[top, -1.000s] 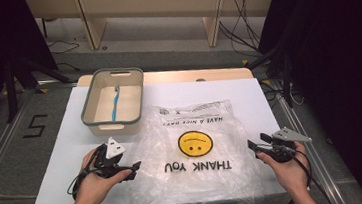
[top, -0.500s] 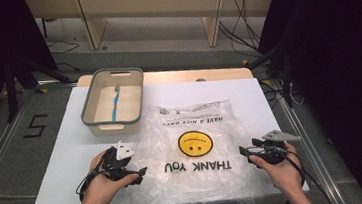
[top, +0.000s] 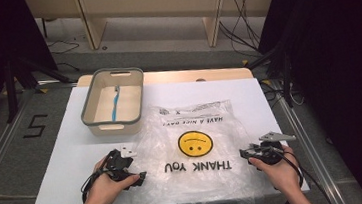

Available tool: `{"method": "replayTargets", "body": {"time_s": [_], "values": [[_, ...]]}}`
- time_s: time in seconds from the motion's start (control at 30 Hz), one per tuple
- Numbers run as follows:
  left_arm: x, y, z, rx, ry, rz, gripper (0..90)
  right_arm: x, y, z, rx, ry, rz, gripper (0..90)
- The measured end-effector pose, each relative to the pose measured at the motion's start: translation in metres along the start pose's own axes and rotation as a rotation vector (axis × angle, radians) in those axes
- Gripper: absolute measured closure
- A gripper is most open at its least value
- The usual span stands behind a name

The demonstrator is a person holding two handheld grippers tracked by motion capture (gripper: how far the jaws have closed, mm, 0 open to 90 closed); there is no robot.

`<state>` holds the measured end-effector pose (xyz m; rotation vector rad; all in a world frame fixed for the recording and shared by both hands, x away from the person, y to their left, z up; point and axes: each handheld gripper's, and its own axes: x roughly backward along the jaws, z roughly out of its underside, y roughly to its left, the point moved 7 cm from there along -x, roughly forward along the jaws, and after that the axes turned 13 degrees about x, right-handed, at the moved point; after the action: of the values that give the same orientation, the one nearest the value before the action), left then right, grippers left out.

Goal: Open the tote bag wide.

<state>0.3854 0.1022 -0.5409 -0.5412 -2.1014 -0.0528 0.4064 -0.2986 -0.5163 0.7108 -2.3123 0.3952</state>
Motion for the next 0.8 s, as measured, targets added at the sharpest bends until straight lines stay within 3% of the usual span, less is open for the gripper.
{"method": "replayTargets", "body": {"time_s": [0.27, 0.57, 0.8], "values": [[0.000, 0.004, -0.001, 0.003, 0.007, -0.010, 33.7, -0.002, 0.000, 0.001, -0.016, 0.014, -0.015, 63.4], [0.002, -0.004, -0.001, -0.053, 0.024, -0.008, 60.0, -0.003, 0.002, 0.005, -0.030, 0.049, -0.039, 78.2], [0.001, -0.006, -0.003, -0.045, 0.012, -0.008, 76.9, -0.002, 0.004, 0.006, -0.031, 0.065, -0.057, 85.3]]}}
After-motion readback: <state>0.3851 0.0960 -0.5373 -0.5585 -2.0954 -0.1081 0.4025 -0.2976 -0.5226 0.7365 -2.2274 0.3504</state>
